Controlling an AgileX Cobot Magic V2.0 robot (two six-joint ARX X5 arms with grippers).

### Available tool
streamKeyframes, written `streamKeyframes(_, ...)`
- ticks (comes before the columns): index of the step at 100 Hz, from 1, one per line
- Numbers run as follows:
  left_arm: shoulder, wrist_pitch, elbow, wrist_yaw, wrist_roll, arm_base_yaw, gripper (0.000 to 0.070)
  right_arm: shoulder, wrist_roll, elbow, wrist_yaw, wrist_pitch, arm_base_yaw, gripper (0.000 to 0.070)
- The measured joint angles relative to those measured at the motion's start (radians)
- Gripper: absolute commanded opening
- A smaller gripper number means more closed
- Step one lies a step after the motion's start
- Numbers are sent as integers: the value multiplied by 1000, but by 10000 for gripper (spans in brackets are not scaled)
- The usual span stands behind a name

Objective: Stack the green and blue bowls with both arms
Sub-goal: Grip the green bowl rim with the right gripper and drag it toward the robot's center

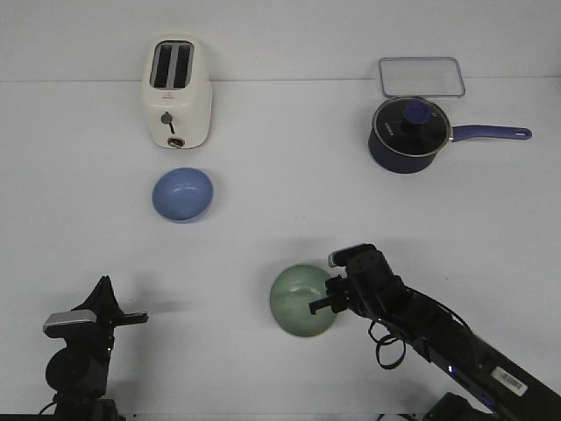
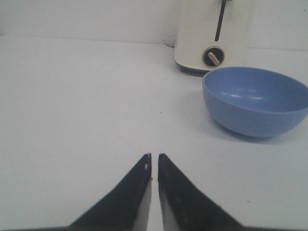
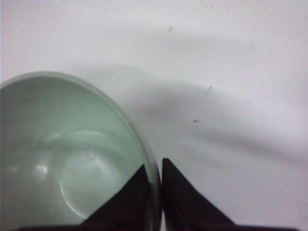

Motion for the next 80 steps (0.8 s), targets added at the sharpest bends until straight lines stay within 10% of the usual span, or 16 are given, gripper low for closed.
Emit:
streamKeyframes(27,0,0,0,0,0,0,15,104,8,0,6,26,13,21)
streamKeyframes(47,0,0,0,0,0,0,15,107,8,0,5,29,13,402)
streamKeyframes(80,0,0,0,0,0,0,15,-103,-54,0,34,21,15,406)
